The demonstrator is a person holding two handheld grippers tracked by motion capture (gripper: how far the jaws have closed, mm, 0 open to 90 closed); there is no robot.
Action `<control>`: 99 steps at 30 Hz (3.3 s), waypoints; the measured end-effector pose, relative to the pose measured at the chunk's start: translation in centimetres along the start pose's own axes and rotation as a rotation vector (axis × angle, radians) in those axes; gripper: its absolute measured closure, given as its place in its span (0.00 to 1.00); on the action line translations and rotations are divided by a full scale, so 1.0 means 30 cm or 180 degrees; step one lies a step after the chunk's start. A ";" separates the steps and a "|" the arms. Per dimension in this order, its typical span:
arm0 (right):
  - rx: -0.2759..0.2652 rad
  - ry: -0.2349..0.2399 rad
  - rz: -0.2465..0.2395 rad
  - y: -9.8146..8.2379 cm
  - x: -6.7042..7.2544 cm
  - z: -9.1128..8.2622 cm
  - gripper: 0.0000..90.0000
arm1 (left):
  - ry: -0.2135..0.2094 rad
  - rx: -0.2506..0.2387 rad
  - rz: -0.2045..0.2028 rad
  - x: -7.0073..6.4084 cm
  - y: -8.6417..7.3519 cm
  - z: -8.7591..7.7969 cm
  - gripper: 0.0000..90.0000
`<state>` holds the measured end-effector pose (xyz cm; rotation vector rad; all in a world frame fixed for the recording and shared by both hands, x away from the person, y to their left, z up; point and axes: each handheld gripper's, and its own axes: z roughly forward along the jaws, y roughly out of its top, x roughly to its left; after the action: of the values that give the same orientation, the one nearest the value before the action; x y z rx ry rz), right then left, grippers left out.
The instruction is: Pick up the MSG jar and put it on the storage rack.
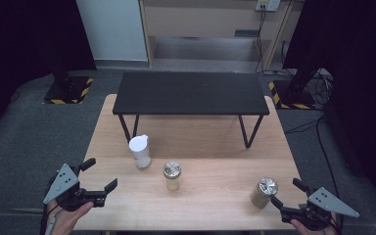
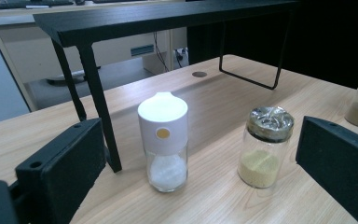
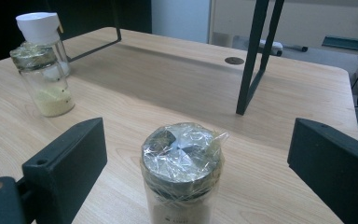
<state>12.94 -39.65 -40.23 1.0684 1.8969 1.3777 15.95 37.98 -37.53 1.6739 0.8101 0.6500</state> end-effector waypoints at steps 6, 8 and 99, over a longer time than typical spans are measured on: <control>0.0008 0.0000 -0.0010 0.001 0.002 0.001 0.06 | 0.0005 0.0067 0.0001 0.015 0.036 0.021 0.00; 0.0004 -0.0004 -0.0005 0.001 0.002 0.001 0.06 | 0.0023 0.0095 0.0004 0.017 0.046 0.029 0.00; 0.0014 -0.0001 -0.0012 -0.002 -0.001 0.001 0.07 | 0.0303 0.0507 -0.0155 0.043 -0.051 0.521 0.19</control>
<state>12.97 -39.66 -40.29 1.0665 1.9017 1.3720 28.46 29.94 -42.72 1.7711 0.9899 0.6493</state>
